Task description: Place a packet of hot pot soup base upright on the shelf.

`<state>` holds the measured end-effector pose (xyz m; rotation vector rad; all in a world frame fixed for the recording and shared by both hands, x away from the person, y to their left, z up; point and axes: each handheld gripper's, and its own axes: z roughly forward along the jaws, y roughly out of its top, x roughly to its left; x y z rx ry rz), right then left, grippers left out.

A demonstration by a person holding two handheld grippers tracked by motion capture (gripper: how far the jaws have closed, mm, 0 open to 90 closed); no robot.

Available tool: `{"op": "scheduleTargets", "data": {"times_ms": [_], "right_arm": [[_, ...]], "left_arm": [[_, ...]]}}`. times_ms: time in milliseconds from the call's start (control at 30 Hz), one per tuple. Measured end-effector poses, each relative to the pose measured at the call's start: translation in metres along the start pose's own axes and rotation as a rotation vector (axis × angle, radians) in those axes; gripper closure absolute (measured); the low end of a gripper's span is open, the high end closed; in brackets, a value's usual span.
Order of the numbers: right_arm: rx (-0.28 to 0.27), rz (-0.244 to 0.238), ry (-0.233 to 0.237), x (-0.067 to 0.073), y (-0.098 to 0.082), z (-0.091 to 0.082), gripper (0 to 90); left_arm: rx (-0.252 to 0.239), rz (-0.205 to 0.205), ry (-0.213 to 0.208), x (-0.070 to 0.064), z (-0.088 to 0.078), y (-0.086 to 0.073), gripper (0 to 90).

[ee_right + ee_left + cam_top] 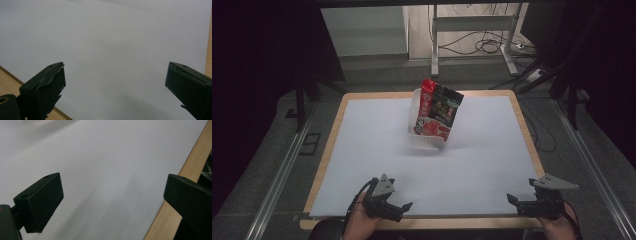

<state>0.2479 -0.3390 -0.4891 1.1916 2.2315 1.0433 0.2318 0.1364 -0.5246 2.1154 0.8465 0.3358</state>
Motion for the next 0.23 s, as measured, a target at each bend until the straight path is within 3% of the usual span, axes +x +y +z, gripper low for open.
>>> {"op": "scheduleTargets", "data": {"times_ms": [233], "right_arm": [[0.003, 0.013, 0.002, -0.0022, -0.0018, 0.001, 2.9]], "left_arm": [[-0.004, -0.006, 0.012, 0.0036, -0.0009, 0.0004, 2.5]]}}
